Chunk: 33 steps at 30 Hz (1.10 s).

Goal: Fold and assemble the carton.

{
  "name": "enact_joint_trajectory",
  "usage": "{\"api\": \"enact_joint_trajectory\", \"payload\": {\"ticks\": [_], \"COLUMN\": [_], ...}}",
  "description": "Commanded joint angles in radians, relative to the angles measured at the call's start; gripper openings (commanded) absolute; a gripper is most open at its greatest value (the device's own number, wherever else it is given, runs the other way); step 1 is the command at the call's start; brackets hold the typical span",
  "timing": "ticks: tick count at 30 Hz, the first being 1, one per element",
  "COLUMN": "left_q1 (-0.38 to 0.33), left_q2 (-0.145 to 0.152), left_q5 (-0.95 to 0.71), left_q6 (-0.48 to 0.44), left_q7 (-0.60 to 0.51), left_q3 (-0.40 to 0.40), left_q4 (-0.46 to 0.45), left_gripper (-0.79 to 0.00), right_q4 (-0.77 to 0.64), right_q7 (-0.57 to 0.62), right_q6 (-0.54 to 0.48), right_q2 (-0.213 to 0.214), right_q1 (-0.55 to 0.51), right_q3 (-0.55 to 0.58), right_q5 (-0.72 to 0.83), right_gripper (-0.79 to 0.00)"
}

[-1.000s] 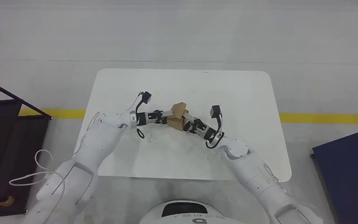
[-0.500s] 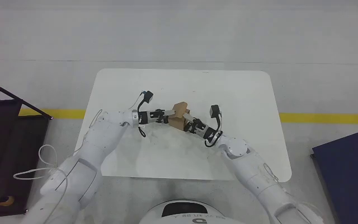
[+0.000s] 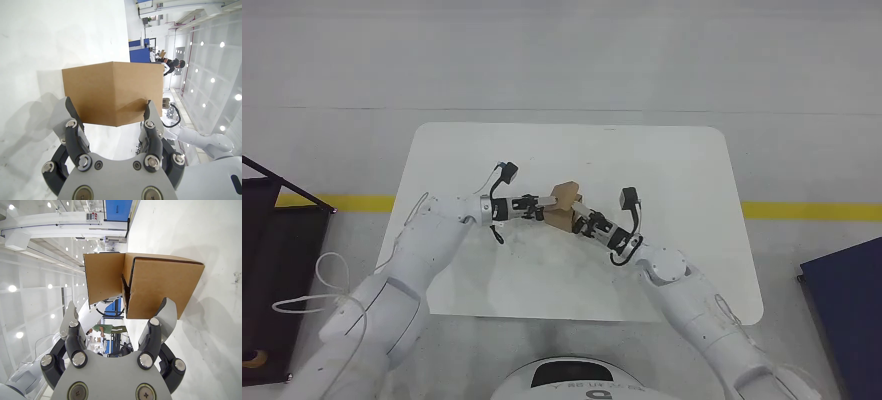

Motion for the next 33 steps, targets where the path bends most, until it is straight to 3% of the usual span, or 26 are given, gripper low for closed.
{"api": "enact_joint_trajectory", "payload": {"ticks": [1,25,33], "left_q1": [-0.002,-0.024,-0.026], "left_q2": [-0.002,-0.028,-0.034], "left_q5": [0.001,0.027,0.035], "left_q6": [0.001,0.008,0.008], "left_q7": [-0.001,-0.008,-0.008], "left_q3": [0.000,0.000,-0.002], "left_q4": [0.005,0.047,0.045], "left_gripper": [-0.145,-0.225,-0.259], "right_q4": [0.001,0.072,0.087], "right_q7": [-0.003,-0.004,-0.002], "right_q6": [0.018,0.067,0.075], "right_q2": [0.000,-0.008,-0.011], "right_q1": [0.004,0.024,0.030], "right_q3": [-0.001,-0.004,-0.009], "right_q5": [-0.006,0.014,0.012], "right_gripper": [-0.065,-0.120,-0.246]}}
